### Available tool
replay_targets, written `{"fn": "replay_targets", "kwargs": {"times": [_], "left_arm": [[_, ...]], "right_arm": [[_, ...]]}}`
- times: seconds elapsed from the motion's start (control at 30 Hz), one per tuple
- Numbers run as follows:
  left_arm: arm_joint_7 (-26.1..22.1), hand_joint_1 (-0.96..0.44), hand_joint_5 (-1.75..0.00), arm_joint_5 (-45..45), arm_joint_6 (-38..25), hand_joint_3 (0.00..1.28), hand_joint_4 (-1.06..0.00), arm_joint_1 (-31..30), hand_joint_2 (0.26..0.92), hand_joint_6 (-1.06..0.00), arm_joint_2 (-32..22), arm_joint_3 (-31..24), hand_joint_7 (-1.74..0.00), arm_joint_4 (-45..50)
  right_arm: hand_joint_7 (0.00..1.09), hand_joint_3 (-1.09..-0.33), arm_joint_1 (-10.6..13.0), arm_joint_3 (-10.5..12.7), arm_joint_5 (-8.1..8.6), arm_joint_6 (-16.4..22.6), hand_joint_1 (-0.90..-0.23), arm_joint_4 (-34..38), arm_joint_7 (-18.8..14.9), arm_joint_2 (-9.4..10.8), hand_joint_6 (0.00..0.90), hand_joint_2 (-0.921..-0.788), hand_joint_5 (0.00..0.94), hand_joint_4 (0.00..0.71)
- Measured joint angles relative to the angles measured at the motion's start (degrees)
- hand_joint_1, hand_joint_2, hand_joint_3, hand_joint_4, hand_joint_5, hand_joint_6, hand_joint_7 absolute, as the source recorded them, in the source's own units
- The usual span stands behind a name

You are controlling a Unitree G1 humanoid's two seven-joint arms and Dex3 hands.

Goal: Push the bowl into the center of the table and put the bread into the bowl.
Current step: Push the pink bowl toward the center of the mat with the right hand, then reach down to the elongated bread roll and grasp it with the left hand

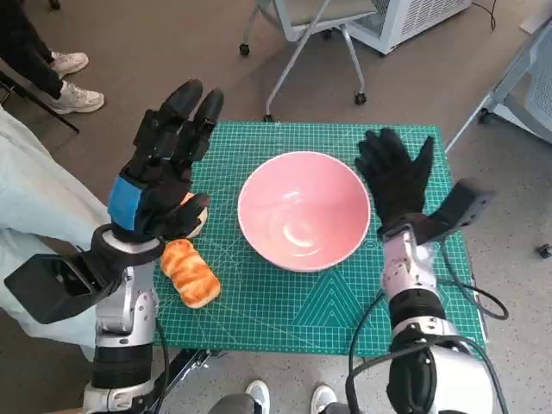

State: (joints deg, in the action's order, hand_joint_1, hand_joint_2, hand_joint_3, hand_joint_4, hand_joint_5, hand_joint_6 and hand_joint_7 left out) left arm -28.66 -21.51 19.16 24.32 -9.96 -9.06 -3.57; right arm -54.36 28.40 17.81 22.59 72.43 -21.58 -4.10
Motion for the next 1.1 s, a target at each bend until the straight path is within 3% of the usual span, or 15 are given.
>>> {"fn": "replay_targets", "kwargs": {"times": [0.4,0.6,0.67,0.8,0.97,1.1], "left_arm": [[0.9,-0.69,-0.01,0.4,-0.2,0.39,-0.13,1.5,0.921,0.00,1.4,1.4,-0.42,-0.3],[1.1,-0.69,0.00,0.4,-0.2,0.39,-0.13,2.3,0.921,0.00,1.4,1.6,-0.42,-0.3],[1.1,-0.68,0.00,0.4,-0.4,0.39,-0.13,2.7,0.921,0.00,1.6,1.9,-0.42,-0.5],[1.3,-0.66,0.00,0.6,-0.8,0.39,-0.13,3.7,0.921,0.00,1.9,2.3,-0.42,-1.0],[1.5,-0.65,0.00,0.8,-1.3,0.38,-0.13,6.4,0.921,0.00,2.7,3.3,-0.44,-2.4],[1.2,-0.64,0.00,0.8,-1.3,0.38,-0.13,8.5,0.921,0.00,3.1,3.9,-0.45,-3.3]], "right_arm": [[0.14,-0.761,1.5,-6.5,-1.16,15.2,-0.632,-12.6,-9.4,-2.0,0.201,-0.921,0.014,0.148],[0.15,-0.760,2.5,-8.3,-1.14,15.9,-0.644,-15.0,-9.7,-2.2,0.201,-0.921,0.013,0.151],[0.33,-0.757,4.4,-9.4,-1.12,16.1,-0.657,-19.1,-10.3,-2.3,0.130,-0.921,0.007,0.166],[0.50,-0.757,7.6,-11.6,-1.12,16.3,-0.665,-28.3,-11.1,-2.4,0.054,-0.921,0.003,0.175],[0.56,-0.754,12.0,-14.7,-1.10,15.7,-0.669,-40.3,-11.4,-2.7,0.029,-0.921,0.003,0.182],[0.58,-0.748,14.4,-16.3,-0.69,13.9,-0.673,-44.7,-11.4,-2.7,0.026,-0.921,0.005,0.186]]}}
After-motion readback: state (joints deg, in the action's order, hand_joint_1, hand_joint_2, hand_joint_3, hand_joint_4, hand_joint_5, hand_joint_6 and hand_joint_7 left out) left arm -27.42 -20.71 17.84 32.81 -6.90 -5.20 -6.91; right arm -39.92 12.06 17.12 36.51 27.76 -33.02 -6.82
